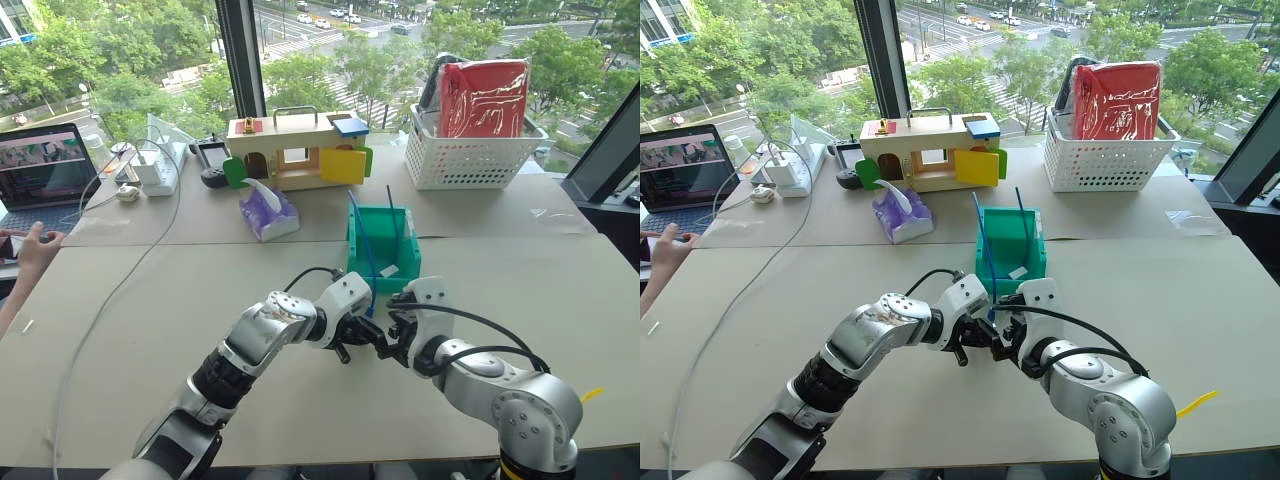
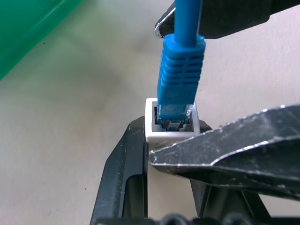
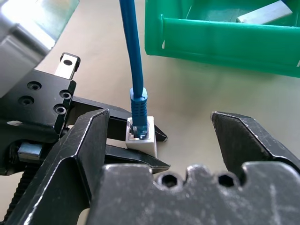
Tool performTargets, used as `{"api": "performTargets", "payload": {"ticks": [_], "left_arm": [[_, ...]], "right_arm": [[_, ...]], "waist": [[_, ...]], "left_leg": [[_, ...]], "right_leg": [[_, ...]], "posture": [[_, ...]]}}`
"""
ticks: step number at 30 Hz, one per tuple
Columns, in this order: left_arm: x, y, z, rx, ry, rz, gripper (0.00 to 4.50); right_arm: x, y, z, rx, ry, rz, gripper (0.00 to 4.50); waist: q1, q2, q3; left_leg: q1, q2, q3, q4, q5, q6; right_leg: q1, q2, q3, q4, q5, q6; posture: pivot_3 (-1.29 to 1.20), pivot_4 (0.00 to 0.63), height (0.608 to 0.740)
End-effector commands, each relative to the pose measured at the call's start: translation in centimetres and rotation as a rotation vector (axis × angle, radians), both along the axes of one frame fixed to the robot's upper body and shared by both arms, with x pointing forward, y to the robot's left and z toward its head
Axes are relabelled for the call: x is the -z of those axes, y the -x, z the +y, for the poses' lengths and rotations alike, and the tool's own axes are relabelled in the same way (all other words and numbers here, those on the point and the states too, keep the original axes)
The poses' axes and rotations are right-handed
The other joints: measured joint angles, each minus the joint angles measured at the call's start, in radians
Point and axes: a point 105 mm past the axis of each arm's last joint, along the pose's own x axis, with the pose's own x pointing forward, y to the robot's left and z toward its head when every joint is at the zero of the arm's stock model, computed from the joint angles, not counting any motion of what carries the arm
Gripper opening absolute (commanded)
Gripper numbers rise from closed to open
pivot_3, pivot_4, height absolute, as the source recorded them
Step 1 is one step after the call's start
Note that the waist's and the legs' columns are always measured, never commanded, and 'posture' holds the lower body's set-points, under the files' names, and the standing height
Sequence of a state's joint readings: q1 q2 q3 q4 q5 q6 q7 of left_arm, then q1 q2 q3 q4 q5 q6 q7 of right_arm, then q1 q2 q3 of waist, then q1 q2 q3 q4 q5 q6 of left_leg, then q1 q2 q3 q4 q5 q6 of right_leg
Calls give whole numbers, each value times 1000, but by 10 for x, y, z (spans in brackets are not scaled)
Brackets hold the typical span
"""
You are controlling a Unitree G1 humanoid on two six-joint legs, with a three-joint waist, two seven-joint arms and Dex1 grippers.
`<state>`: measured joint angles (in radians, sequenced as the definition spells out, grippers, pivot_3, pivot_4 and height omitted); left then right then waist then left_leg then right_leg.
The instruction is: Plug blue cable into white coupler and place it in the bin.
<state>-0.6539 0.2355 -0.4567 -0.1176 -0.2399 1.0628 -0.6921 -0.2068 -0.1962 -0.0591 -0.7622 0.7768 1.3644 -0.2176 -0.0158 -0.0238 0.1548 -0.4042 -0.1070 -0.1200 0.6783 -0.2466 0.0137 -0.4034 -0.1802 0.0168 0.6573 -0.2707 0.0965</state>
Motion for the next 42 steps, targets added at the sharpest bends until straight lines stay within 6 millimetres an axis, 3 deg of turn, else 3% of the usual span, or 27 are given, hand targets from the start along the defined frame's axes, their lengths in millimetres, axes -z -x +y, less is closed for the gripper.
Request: {"api": "performTargets", "payload": {"ticks": [1, 13, 18, 20, 28, 32, 37, 42], "left_arm": [[-27, -2, -11, 34, 68, -103, 666], [-26, -1, -12, 41, 73, -102, 666], [-25, 1, -10, 47, 74, -98, 666], [-25, 4, -10, 60, 86, -85, 1668], [-21, 5, 3, 113, 47, -143, 4376], [-25, 4, 20, 148, 64, -191, 4376], [-29, 0, 54, 146, 59, -250, 4376], [-31, -7, 91, 100, 49, -296, 4376]], "right_arm": [[6, 10, 21, -114, -26, 43, 3851], [2, 7, 22, -110, -49, 17, 29], [1, 5, 20, -94, -55, 10, 29], [0, 5, 20, -90, -58, 9, 0], [-2, 3, 15, -66, -63, 0, 0], [-7, 0, 9, -40, -73, -17, 0], [-21, -7, -11, 17, -90, -59, 0], [-55, -13, -31, 28, -141, -144, 0]], "waist": [[0, 0, 0], [1, 0, 0], [1, 0, 0], [1, 0, 0], [0, 0, 0], [0, 0, 0], [0, 0, 0], [-1, 1, 0]], "left_leg": [[0, 0, 0, 0, 0, 0], [-1, 0, 0, 0, 0, 0], [-1, 0, 0, 0, 0, 0], [-1, 0, 0, 0, 0, 0], [-1, 0, 0, 0, 0, 0], [-1, 0, 0, -1, 0, -1], [-1, 0, 0, 0, 0, -1], [-1, 1, 0, -1, 0, -1]], "right_leg": [[0, 0, 0, 0, 0, 0], [-1, 0, 0, 0, 0, 0], [-1, 0, 0, 0, 0, 0], [-1, 0, 0, 0, 0, 0], [-1, 0, 0, 0, 0, 0], [-1, 0, 0, 0, 0, 0], [-2, 0, 0, 0, 0, 0], [-3, 0, 0, 0, 0, 0]], "posture": [[0, 150, 740], [0, 150, 740], [0, 150, 740], [0, 150, 740], [0, 150, 740], [0, 150, 740], [0, 150, 740], [0, 150, 740]]}}
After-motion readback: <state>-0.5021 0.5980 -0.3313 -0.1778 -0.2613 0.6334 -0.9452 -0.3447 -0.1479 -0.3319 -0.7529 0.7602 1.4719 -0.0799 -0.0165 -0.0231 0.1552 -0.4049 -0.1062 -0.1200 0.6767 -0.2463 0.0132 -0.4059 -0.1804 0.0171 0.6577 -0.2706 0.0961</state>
